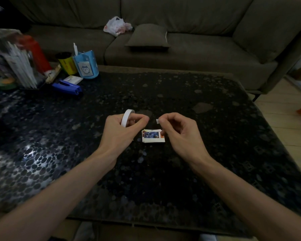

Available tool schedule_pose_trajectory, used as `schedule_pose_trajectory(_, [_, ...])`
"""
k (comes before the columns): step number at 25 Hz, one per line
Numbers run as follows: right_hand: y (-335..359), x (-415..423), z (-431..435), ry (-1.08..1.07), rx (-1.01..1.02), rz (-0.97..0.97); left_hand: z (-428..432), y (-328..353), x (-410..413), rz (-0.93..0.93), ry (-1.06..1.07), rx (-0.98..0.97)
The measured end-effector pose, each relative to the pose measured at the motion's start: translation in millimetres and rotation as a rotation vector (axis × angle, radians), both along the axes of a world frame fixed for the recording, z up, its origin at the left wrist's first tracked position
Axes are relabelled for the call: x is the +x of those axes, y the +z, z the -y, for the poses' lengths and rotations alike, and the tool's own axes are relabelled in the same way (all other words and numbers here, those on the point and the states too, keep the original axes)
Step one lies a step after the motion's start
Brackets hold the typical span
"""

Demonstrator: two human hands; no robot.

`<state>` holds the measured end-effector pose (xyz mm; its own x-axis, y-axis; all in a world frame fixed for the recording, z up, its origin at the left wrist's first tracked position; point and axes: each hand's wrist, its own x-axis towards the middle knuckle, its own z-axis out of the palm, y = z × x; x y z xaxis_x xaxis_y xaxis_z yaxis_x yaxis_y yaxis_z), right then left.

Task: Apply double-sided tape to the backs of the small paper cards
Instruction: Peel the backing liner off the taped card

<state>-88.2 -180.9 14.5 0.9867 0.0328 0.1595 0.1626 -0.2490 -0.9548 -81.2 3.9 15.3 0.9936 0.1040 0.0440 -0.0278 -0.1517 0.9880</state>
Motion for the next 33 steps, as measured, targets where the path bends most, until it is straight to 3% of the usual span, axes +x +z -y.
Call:
schedule_pose_trajectory(17, [5, 1, -1, -0.058, 0.222, -0.116, 4, 10, -6, 0.073, -0.077, 0.005])
schedule_pose_trajectory(24, [7, -2, -1, -0.036, 0.179, -0.056, 9, 6, -9, 0.168, -0.123, 0.104])
schedule_pose_trajectory(33, [8, -5, -5, 0.04, 0.001, 0.087, 4, 8, -6, 0.023, -0.003, -0.045])
